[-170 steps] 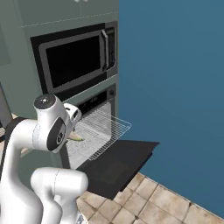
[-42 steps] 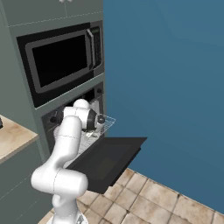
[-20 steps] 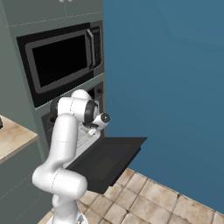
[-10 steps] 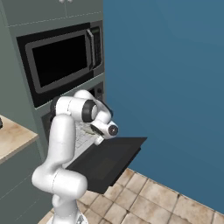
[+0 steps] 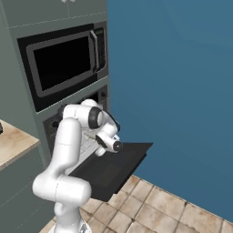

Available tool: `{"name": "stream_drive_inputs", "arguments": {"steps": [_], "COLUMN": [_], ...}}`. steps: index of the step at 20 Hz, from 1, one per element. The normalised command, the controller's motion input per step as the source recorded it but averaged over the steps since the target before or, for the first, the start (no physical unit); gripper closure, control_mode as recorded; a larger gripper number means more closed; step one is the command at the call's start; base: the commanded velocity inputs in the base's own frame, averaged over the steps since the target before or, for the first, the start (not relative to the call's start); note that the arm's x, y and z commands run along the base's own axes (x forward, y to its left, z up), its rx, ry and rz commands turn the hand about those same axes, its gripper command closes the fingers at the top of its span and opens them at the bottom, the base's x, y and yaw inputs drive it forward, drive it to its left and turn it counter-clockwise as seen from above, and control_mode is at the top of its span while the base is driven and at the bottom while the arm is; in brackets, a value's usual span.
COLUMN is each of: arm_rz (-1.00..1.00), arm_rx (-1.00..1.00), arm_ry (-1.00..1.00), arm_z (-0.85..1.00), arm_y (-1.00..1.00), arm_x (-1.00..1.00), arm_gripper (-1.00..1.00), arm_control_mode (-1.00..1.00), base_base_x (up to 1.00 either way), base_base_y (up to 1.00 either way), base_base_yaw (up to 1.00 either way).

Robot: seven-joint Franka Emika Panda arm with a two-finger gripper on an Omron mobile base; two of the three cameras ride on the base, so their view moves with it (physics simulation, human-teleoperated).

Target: Place the fish on the top rack of the oven, and slide the tray back inside. Close the oven door.

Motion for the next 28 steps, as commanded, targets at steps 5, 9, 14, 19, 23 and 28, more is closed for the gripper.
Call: {"name": "stream_drive_inputs", "arguments": {"steps": [5,9,14,19,23,28], "arm_rz": [0.14,0.09,0.05,0.02,0.00,0.00], "arm_rx": [0.05,0.05,0.05,0.02,0.00,0.00], "arm_ry": [0.00,0.00,0.01,0.02,0.02,0.00], "arm_z": [-0.47,-0.19,-0.01,-0.09,0.00,0.52], "arm_y": [0.57,0.65,0.76,0.96,0.48,-0.73], "arm_x": [0.73,0.89,0.93,1.00,0.44,-0.13], "arm_gripper": [-1.00,-1.00,-1.00,-1.00,-1.00,-1.00], "arm_control_mode": [-1.00,-1.00,-1.00,-1.00,-1.00,-1.00], "base_base_x": [0.00,0.00,0.00,0.00,0.00,0.00], "base_base_y": [0.00,0.00,0.00,0.00,0.00,0.00], "base_base_yaw": [0.00,0.00,0.00,0.00,0.00,0.00]}}
